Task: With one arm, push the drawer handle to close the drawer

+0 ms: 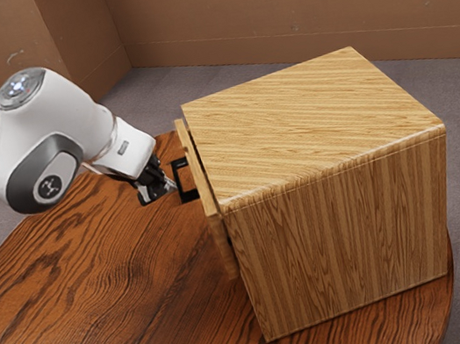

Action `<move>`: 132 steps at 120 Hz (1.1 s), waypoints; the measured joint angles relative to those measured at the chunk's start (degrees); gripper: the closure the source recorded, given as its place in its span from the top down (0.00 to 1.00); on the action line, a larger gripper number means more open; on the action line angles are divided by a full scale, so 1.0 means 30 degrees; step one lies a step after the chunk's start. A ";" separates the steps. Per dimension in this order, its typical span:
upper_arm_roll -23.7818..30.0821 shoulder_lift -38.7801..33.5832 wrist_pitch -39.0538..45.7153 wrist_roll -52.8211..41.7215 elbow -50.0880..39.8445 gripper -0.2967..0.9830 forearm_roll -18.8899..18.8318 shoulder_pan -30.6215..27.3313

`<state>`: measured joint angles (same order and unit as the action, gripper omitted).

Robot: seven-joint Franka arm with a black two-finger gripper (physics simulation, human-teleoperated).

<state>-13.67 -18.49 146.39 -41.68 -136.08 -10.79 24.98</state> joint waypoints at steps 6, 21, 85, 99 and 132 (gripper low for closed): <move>0.0002 0.0086 0.0344 0.0007 -0.0002 0.15 -0.0002 0.0060; -0.0301 0.0264 0.1157 0.0019 -0.0026 0.15 -0.0015 0.0589; -0.1107 0.0311 -0.9573 0.2704 0.5699 0.15 -0.1370 0.0560; -0.1325 0.0333 -1.1379 0.3230 0.7420 0.15 -0.1396 0.0592; -0.1912 0.0426 -1.4237 0.4364 0.9196 0.50 -0.1394 0.0726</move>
<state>-19.40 -17.22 103.68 -28.58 -108.50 -14.97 27.15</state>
